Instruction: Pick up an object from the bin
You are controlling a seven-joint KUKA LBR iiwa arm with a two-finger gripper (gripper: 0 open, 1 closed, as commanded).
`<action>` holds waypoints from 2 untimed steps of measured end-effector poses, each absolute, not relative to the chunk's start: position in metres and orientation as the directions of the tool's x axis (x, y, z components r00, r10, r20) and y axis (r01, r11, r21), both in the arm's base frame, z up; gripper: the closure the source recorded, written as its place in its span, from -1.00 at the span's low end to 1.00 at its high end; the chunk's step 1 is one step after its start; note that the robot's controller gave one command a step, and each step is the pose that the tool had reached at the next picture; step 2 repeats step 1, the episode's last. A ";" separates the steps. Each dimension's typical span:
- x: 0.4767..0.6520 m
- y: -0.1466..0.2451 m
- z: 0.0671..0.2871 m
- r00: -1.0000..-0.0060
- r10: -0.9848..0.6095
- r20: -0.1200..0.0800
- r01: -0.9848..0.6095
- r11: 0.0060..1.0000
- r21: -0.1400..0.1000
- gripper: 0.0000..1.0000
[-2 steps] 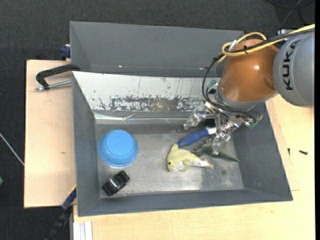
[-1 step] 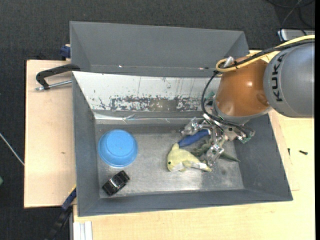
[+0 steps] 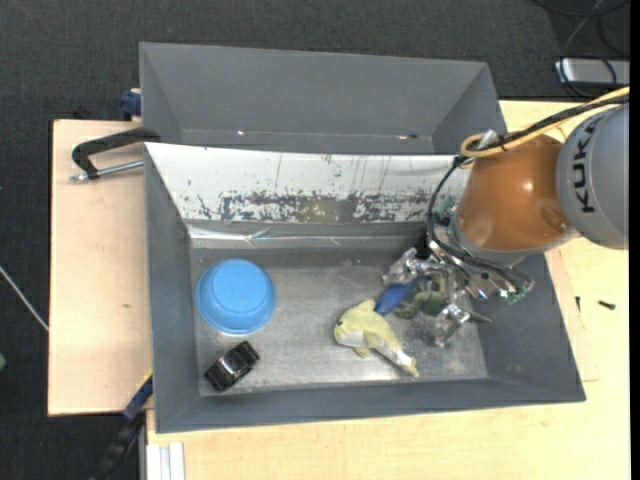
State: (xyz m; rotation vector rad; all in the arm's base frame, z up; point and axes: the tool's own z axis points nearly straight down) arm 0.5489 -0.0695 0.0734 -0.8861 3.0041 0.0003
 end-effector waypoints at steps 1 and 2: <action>0.551 -0.067 0.074 -0.837 -0.547 -0.015 -0.547 0.837 -0.005 1.00; 0.551 -0.067 0.074 -0.837 -0.547 -0.015 -0.547 0.837 -0.005 1.00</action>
Offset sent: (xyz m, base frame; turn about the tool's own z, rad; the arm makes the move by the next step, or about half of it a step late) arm 0.0000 0.0000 0.0000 0.0000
